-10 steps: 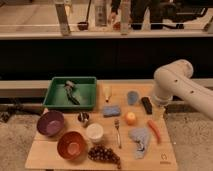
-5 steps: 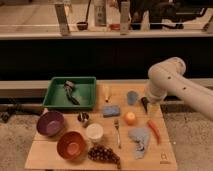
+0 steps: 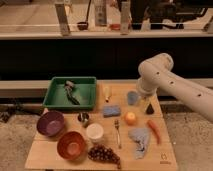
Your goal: Place banana in metal cup
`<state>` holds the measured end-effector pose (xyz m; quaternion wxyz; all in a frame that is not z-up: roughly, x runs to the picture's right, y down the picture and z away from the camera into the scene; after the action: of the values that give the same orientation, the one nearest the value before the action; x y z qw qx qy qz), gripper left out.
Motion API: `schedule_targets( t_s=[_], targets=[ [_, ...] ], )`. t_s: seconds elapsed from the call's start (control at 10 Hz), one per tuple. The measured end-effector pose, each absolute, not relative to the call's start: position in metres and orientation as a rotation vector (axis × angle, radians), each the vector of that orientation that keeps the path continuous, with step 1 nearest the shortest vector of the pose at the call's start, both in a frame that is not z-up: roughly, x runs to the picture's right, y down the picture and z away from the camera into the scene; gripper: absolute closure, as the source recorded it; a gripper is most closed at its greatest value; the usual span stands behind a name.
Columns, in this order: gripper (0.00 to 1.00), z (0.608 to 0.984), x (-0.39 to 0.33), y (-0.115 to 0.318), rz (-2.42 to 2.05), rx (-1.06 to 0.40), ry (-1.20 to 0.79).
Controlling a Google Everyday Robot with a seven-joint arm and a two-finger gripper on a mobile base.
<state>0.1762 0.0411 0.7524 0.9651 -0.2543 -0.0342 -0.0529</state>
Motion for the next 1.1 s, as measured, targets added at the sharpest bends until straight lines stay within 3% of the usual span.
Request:
schedule_targets(
  t_s=[1.1],
  targets=[
    [0.20,0.796,0.109,0.014,-0.189,-0.465,-0.145]
  ],
)
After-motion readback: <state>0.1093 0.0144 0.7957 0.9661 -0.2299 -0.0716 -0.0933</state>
